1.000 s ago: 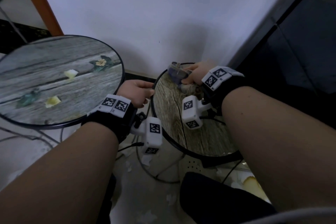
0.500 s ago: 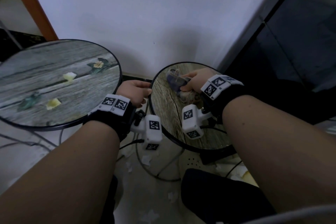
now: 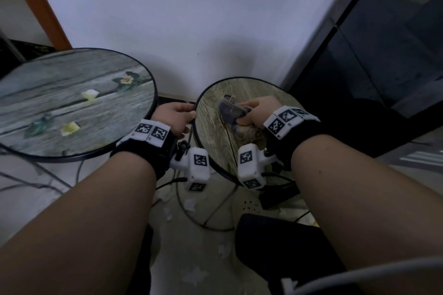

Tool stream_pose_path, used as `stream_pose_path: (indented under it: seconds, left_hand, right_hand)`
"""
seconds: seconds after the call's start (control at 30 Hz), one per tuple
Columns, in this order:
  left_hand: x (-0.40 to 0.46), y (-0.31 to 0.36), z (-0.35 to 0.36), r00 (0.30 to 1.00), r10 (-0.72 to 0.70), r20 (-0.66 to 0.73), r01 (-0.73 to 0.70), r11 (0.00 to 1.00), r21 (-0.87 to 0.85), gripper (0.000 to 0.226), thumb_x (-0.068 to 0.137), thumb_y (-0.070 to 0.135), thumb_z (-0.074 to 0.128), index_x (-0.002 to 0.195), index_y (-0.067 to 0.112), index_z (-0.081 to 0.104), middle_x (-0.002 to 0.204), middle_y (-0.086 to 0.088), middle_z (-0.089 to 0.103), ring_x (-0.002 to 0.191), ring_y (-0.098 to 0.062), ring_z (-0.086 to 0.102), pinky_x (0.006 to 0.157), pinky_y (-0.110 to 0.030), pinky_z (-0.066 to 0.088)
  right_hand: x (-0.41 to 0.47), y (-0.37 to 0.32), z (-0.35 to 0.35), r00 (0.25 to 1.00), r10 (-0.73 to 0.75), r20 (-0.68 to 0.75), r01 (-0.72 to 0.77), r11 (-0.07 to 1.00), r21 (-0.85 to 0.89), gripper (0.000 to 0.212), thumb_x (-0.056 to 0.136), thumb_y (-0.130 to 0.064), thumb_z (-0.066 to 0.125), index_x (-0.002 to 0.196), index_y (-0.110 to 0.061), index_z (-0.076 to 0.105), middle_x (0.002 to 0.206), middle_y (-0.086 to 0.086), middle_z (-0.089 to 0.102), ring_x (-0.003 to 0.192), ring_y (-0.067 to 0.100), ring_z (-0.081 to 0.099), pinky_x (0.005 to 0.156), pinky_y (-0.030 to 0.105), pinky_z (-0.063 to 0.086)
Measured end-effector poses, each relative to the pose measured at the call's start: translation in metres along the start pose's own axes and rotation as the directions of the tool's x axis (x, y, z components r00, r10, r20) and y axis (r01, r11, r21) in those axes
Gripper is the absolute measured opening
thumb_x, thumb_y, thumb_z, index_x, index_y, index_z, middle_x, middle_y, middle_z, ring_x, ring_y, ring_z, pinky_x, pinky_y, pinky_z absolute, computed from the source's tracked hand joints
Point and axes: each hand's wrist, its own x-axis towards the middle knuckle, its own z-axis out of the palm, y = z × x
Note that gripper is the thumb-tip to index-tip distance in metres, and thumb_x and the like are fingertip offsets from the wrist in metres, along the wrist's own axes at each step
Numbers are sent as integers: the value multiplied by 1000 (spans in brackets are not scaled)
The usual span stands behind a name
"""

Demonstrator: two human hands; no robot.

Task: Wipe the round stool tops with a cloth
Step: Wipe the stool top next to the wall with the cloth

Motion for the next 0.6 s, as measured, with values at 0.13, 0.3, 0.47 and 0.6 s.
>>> stream_pose_path:
  seconds: [0.13, 0.3, 0.47, 0.6]
  left_hand:
    - [-4, -2, 0, 1000, 18, 7, -18, 999, 27, 31, 94, 19, 54, 124, 16, 61, 88, -7, 64, 51, -14, 46, 43, -18, 38]
    - [-10, -4, 2, 999, 29, 22, -30, 999, 30, 32, 95, 19, 52, 126, 16, 59, 76, 1, 61, 50, -12, 46, 42, -16, 39]
    - [-22, -7, 1, 997, -12, 75, 11, 1000, 14, 40, 94, 17, 54, 134, 18, 50, 75, 2, 59, 47, -8, 49, 40, -14, 38]
    - [-35, -8, 1, 996, -29, 80, 27, 999, 31, 46, 93, 18, 57, 137, 22, 47, 78, 2, 60, 54, -13, 49, 49, -23, 41]
  right_hand:
    - [-6, 7, -1, 1000, -1, 4, 1, 998, -70, 45, 79, 5, 69, 121, -9, 64, 99, 1, 64, 88, 10, 54, 64, 16, 43]
    - [-14, 14, -2, 1000, -17, -3, 17, 989, -146, 44, 79, -2, 71, 120, -14, 65, 98, 0, 63, 91, 11, 54, 76, 21, 41]
    - [-19, 17, 1, 999, -37, -27, 31, 977, -213, 43, 77, -6, 74, 118, -15, 66, 113, 3, 68, 100, 15, 61, 84, 26, 48]
    - [-27, 20, 2, 999, -23, -42, 14, 981, -194, 42, 77, -5, 74, 117, -15, 67, 113, 2, 68, 94, 13, 59, 78, 24, 46]
